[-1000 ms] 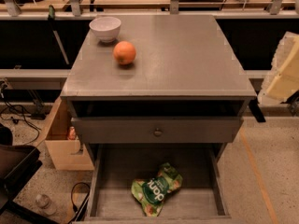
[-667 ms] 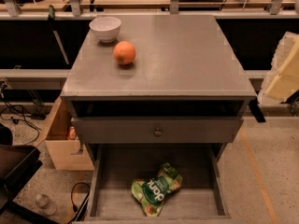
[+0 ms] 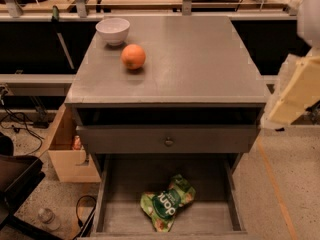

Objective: Pick green rice chip bag from middle drawer and place on counter

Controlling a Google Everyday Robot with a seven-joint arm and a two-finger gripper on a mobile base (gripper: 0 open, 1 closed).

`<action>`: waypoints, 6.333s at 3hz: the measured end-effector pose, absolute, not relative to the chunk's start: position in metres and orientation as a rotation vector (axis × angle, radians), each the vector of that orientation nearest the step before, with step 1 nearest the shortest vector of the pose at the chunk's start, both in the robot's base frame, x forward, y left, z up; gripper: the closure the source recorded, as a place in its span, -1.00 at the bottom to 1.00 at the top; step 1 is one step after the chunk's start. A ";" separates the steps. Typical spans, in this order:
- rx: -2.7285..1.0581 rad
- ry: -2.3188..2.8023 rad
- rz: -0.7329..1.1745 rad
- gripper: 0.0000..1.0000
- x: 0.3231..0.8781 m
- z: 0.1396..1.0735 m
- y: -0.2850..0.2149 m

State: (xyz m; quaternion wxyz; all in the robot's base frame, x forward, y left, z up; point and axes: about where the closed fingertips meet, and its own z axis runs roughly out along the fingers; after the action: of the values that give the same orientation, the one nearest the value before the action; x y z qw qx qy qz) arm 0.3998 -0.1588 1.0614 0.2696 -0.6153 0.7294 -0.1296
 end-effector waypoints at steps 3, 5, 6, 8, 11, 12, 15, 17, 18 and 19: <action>-1.831 1.751 -0.349 -1.00 0.377 0.981 -0.129; -1.933 1.697 -0.378 -1.00 0.366 0.955 -0.129; -1.984 1.702 -0.359 -1.00 0.378 0.913 -0.109; -2.189 1.709 -0.282 -1.00 0.393 0.756 -0.084; -2.397 1.578 -0.299 -1.00 0.392 0.630 -0.054; -2.420 1.569 -0.328 -1.00 0.404 0.621 -0.056; -2.614 1.358 -0.313 -1.00 0.476 0.494 -0.084; -2.625 1.268 -0.266 -1.00 0.478 0.468 -0.070; -2.650 1.131 -0.206 -1.00 0.479 0.431 -0.048; -2.662 1.047 -0.156 -1.00 0.478 0.399 -0.034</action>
Offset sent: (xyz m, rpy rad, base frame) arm -0.0634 0.0076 -0.2263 -0.0670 -0.0162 0.5083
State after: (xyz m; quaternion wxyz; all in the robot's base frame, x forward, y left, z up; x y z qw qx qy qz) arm 0.4781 -0.0342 0.3986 0.1379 -0.9203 0.3620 -0.0538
